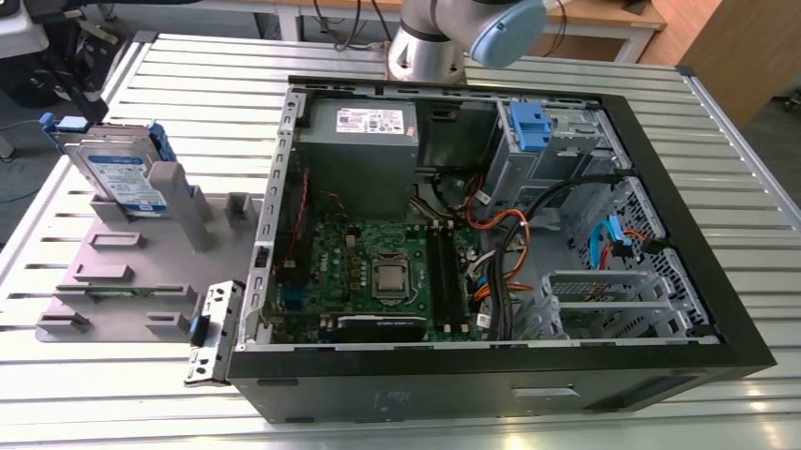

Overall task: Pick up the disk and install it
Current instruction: 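Reach for the disk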

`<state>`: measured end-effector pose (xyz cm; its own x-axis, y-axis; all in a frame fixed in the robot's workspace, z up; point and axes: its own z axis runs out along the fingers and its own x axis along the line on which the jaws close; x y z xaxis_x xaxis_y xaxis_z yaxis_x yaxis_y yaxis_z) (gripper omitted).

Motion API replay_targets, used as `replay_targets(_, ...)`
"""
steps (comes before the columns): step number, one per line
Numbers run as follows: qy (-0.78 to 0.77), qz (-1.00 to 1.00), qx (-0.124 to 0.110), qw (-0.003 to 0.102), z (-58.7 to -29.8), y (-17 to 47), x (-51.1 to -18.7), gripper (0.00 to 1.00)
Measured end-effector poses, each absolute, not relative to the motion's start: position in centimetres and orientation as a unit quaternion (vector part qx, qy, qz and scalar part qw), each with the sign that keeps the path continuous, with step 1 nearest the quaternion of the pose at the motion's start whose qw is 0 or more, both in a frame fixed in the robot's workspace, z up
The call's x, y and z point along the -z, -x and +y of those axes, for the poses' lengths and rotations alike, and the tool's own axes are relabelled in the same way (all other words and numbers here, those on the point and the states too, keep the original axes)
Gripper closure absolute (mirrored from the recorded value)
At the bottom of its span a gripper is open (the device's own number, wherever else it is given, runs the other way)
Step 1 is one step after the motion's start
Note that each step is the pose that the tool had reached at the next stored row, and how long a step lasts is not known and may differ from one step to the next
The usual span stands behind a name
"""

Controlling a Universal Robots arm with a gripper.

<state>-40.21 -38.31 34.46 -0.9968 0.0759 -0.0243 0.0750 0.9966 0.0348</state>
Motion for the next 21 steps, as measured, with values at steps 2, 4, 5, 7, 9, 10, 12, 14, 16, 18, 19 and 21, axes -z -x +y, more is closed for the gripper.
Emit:
replay_targets(2,-0.038,0.999,-0.017,0.013,-38.31,40.22,-34.44,0.89)
replay_targets(4,-0.038,0.999,-0.017,0.013,-38.31,40.23,-34.43,0.89)
replay_targets(5,-0.038,0.999,-0.017,0.013,-38.31,40.23,-34.43,0.89)
replay_targets(7,-0.038,0.999,-0.017,0.012,-38.30,40.23,-34.39,0.89)
replay_targets(9,-0.038,0.999,-0.017,0.011,-38.30,40.24,-34.39,0.89)
replay_targets(10,-0.038,0.999,-0.017,0.011,-38.31,40.24,-34.40,0.89)
replay_targets(12,-0.038,0.999,-0.017,0.010,-38.30,40.23,-34.40,0.89)
replay_targets(14,-0.038,0.999,-0.017,0.010,-38.30,40.23,-34.40,0.89)
replay_targets(16,-0.038,0.999,-0.017,0.009,-38.30,40.22,-34.37,0.89)
replay_targets(18,-0.038,0.999,-0.017,0.009,-38.30,40.22,-34.34,0.89)
replay_targets(19,-0.038,0.999,-0.017,0.009,-38.30,40.23,-34.33,0.89)
replay_targets(21,-0.038,0.999,-0.017,0.009,-38.30,40.23,-34.31,0.89)
